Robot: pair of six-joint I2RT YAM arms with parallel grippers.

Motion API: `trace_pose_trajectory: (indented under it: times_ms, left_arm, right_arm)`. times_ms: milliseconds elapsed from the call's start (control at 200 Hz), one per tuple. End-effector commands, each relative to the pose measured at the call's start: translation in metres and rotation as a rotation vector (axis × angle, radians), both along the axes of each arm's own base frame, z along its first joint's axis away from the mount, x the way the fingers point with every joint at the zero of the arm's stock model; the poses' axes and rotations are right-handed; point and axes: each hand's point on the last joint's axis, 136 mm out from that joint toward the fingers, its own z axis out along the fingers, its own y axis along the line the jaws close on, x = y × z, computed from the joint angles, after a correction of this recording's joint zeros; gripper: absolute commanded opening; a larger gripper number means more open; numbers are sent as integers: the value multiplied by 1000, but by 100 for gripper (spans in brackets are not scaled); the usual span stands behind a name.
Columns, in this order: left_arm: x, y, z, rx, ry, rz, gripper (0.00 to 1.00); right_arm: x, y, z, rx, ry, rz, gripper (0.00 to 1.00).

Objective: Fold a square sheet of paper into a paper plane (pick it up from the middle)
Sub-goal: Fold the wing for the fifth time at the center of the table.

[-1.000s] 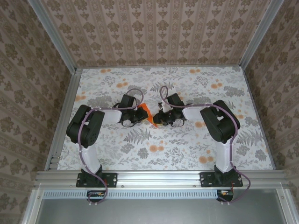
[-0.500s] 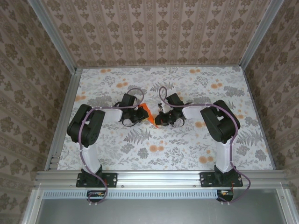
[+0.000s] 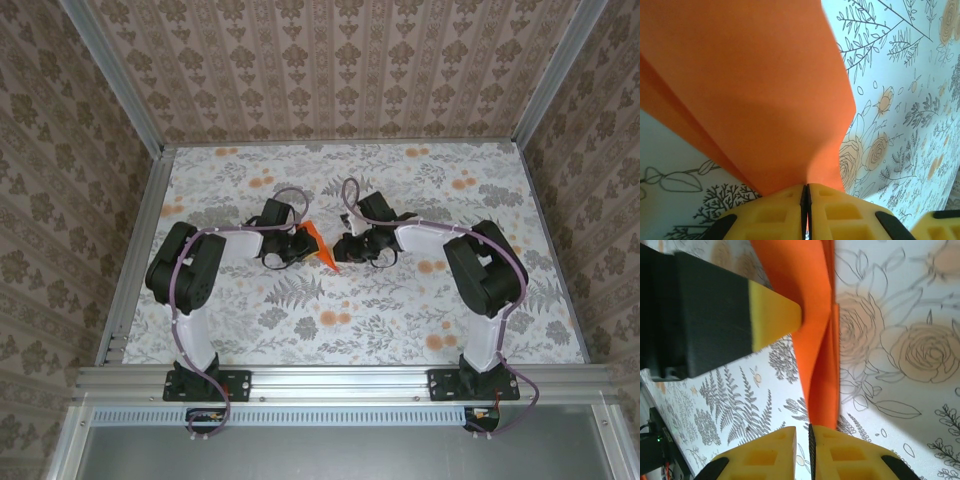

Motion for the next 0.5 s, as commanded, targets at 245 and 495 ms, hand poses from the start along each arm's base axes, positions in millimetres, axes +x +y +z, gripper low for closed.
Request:
trace_pose_trajectory:
  times_ms: [245, 495]
  left_arm:
    - [-15, 23, -41, 133, 114, 34, 12]
    - [-16, 25, -43, 147, 128, 40, 11]
  right_arm:
    - [-7, 28, -12, -44, 33, 102, 10]
    - [-5, 16, -28, -142, 40, 108, 8]
